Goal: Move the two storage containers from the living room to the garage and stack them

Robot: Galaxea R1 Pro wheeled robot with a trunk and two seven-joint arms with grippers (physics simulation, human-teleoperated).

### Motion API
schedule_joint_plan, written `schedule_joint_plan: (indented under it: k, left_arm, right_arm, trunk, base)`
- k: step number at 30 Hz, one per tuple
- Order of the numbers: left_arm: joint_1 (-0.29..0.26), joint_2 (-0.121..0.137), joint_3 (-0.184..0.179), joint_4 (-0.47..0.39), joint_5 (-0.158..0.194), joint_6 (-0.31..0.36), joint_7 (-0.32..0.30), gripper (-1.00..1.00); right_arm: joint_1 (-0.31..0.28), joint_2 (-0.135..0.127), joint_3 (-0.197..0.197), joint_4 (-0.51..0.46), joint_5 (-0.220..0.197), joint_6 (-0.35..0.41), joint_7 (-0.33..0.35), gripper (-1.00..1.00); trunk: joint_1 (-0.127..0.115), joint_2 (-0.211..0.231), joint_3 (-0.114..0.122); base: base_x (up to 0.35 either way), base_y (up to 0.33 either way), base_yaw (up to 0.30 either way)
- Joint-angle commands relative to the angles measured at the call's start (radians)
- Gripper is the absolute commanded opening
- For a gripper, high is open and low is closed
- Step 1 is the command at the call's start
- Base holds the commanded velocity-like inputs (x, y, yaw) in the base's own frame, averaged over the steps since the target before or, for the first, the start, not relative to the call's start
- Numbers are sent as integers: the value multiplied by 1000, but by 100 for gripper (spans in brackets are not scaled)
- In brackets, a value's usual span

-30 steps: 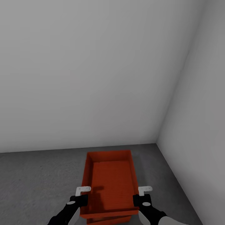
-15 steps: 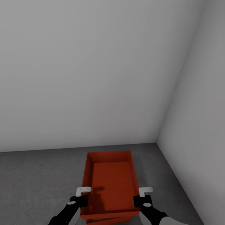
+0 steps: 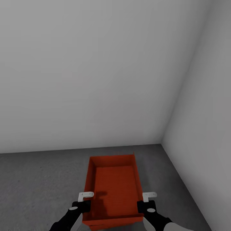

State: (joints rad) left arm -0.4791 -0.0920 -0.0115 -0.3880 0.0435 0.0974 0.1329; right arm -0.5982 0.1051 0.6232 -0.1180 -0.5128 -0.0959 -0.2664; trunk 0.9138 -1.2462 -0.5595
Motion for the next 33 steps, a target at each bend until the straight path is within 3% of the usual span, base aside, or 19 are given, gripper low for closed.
schedule_joint_plan:
  k: [1, 16, 33]
  left_arm:
    - [-1, 9, -10, -6, 6, 5, 5, -100]
    - [-1, 9, -10, -6, 6, 5, 5, -100]
    - [-1, 9, -10, -6, 6, 5, 5, -100]
  right_arm:
    - [0, -3, 36, 9, -24, 1, -5, -100]
    - [0, -4, 35, 9, -24, 1, -4, -100]
    - [0, -4, 35, 9, -24, 1, -5, -100]
  trunk:
    - [4, -8, -6]
    - [61, -113, -77]
    - [61, -113, -80]
  base:
    - [0, 0, 0]
    - [0, 0, 0]
    - [0, 0, 0]
